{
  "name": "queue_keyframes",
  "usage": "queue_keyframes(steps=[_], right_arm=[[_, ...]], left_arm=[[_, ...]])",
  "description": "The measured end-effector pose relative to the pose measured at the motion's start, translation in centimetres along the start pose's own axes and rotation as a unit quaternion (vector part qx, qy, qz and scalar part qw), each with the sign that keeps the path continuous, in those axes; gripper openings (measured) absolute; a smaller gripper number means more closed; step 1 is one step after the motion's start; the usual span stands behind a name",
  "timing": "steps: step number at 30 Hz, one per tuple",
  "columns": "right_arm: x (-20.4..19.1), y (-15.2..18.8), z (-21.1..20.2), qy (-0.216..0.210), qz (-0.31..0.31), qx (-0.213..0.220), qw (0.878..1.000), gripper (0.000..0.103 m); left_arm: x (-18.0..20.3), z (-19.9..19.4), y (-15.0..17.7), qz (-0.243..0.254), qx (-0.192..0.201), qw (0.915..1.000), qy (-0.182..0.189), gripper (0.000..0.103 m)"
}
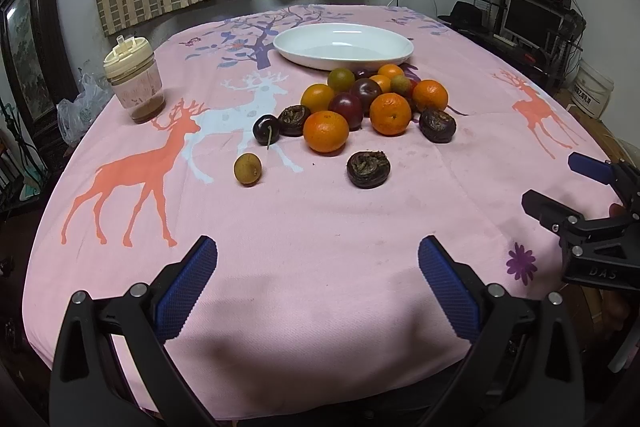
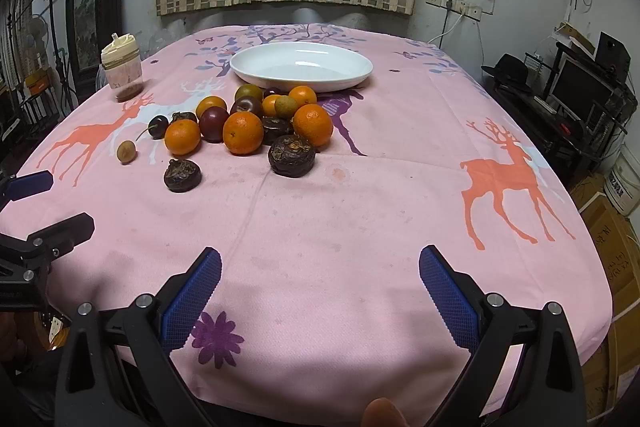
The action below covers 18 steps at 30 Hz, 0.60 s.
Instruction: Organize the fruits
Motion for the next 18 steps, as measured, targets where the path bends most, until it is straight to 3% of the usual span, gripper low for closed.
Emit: queue_keyframes(steps=[12,18], right_arm=[[-0.5,-0.1,0.5,-0.012,0.002,0.006,1.0,0.099],[-3.4,0.4,2.1,-0.063,-0.029,-0.009,0.998,0.1]], left_arm=[[-1.5,0.6,0.2,0.002,0.004,1.0,-0.002,0.099],[-5.2,1.7,0.9,-0.03,-0.005,0.9995,-0.013,0.099]])
Point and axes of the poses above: each gripper's, at about its wrist camera, not at the fingertips, and z roughly the way its jaws point, x to its right, y to its underside, the point moved 4 cm from there along z, roughly the way its jaws point, and after that the axes turned 4 degrees about x, right-handed, at the moved point
